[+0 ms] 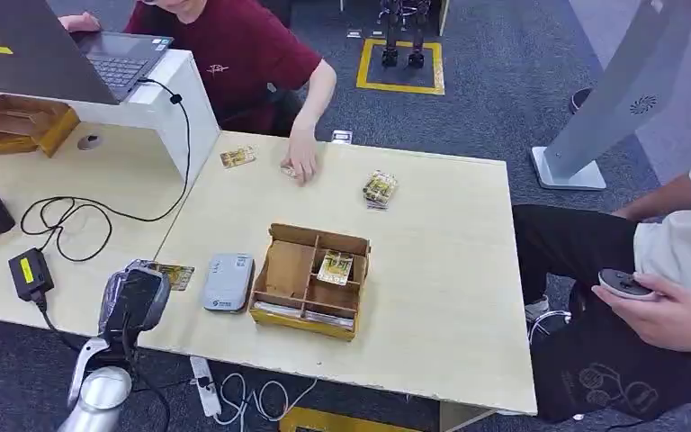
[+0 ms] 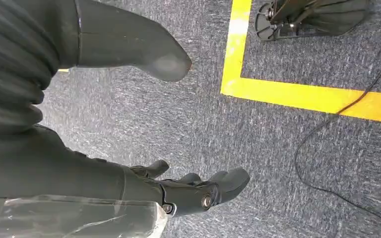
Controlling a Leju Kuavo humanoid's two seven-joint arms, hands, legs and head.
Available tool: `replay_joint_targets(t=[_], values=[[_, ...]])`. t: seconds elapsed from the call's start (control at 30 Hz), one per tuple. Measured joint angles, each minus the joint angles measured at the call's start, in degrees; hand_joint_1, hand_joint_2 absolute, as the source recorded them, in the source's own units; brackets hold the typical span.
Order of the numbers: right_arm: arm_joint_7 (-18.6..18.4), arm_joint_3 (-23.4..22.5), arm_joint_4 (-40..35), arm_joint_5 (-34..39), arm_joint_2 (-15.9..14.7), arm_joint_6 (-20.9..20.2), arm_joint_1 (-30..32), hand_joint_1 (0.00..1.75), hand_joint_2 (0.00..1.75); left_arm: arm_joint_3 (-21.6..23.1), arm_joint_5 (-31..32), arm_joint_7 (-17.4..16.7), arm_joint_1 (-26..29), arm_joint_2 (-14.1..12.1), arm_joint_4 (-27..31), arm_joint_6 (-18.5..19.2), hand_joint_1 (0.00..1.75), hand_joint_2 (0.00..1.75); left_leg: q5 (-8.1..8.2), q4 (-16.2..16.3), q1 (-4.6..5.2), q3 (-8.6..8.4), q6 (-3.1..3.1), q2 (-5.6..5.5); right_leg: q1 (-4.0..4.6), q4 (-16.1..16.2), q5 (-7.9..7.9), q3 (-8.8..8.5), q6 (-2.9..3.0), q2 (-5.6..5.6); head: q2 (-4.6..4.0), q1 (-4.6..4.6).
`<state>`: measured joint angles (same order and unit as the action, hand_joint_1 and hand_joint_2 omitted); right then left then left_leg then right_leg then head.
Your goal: Pass the card to the sensor for recognition and then transmit it.
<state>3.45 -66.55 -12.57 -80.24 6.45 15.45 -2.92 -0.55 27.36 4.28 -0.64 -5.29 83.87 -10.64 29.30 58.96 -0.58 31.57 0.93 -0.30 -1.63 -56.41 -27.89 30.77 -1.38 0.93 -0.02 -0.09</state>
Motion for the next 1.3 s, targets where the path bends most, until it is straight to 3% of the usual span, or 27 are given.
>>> replay_joint_targets(t=[0.07, 0.2, 0.27, 0.7, 0.87, 1.0, 1.3], values=[[0.0, 0.0, 0.0, 0.0, 0.0, 0.0, 0.0, 0.00, 1.75, 0.0, -1.3, -0.2, -0.1, 0.0, 0.0, 1.1, 1.75, 1.75, 0.00, 0.0, 0.00, 0.00, 0.00, -0.01, 0.00, 0.0, 0.00, 0.00, 0.00, 0.00, 0.00, 0.00], [0.0, 0.0, 0.0, -0.2, 0.0, 0.4, 0.0, 0.00, 1.75, 0.5, -10.9, -3.1, -0.2, -0.7, 0.0, 7.6, 1.75, 1.75, 0.00, 0.0, 0.00, 0.00, 0.00, 0.00, 0.02, 0.0, 0.00, 0.01, 0.00, 0.00, 0.00, 0.00], [0.0, 0.0, 0.0, -0.5, 0.0, 0.7, 0.1, 0.00, 1.75, 1.3, -11.5, -3.6, -0.3, -1.3, -0.2, 8.5, 1.75, 1.75, 0.00, 0.0, 0.00, 0.00, 0.00, 0.00, 0.01, 0.0, 0.00, 0.02, 0.00, 0.00, 0.00, -0.02], [-0.3, 0.0, 0.0, -1.4, 0.0, 0.9, 0.0, 0.00, 1.75, 6.1, -11.0, -6.0, -2.8, -1.5, -2.6, 7.5, 1.75, 1.75, 0.00, 0.0, 0.01, 0.00, 0.00, 0.00, 0.00, 0.0, 0.00, 0.02, 0.00, 0.00, 0.00, 0.00], [-0.3, 0.0, 0.0, -2.4, 0.0, 0.9, 0.0, 0.00, 1.75, 7.4, -11.1, -6.6, -4.5, -0.7, -4.0, 4.8, 1.75, 1.75, 0.00, 0.0, 0.02, 0.02, 0.00, -0.03, 0.00, 0.0, 0.00, 0.03, 0.00, -0.02, 0.00, 0.00], [-0.5, 0.3, 0.0, -3.1, 0.0, 0.9, 0.0, 0.00, 1.75, 8.8, -8.7, -7.8, -7.4, 0.4, -6.8, -1.3, 1.75, 1.75, -0.01, 0.0, 0.02, 0.02, 0.00, -0.03, 0.00, 0.0, 0.01, 0.00, -0.01, -0.03, 0.00, 0.00], [-1.4, 1.4, 0.0, -4.7, 0.2, 0.8, -0.2, 0.00, 1.75, 9.4, -6.9, -8.8, -13.5, 2.0, -15.4, -8.6, 1.75, 1.75, -0.01, 0.0, 0.02, 0.02, 0.01, -0.03, 0.00, 0.0, 0.02, 0.00, 0.00, -0.02, 0.00, 0.00]])
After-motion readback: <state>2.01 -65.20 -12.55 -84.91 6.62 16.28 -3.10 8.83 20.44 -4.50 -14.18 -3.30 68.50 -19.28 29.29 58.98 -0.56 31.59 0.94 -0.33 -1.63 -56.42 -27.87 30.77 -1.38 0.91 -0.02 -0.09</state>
